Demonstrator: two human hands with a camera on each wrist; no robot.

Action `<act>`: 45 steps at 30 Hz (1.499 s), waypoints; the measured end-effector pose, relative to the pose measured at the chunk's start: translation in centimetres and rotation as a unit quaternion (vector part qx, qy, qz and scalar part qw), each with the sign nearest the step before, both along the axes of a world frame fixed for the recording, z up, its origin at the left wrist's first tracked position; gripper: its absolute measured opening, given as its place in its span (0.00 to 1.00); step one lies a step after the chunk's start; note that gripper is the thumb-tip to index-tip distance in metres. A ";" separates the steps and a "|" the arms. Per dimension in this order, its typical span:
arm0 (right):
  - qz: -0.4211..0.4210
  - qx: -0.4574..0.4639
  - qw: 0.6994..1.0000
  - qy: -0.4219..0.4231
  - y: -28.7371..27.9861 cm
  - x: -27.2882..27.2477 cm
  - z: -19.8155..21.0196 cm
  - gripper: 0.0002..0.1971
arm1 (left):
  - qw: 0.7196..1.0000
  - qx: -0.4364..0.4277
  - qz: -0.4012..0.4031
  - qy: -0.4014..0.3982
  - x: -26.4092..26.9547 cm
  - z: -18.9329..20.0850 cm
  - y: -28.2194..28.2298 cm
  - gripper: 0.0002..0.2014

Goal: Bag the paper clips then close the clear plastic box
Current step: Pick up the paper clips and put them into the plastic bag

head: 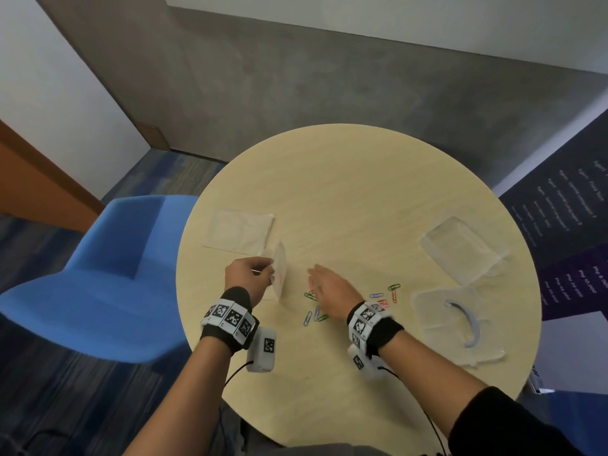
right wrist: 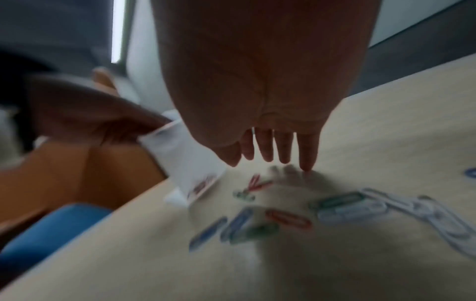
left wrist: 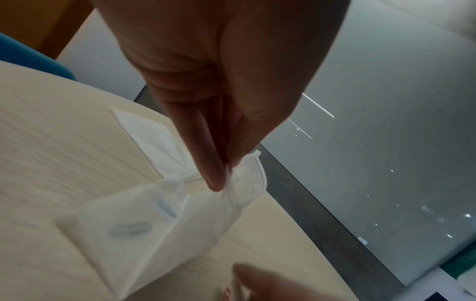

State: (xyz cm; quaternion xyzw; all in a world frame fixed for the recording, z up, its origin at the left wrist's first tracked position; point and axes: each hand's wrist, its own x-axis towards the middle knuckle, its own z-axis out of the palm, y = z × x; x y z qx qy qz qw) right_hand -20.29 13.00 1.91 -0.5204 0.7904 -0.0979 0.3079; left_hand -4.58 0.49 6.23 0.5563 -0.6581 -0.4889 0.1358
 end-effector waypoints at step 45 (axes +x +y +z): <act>-0.405 -0.129 0.828 -0.366 3.0 1.0 4.3 0.05 | 0.995 -0.006 -0.095 0.009 -3.4 0.0 6.9 0.09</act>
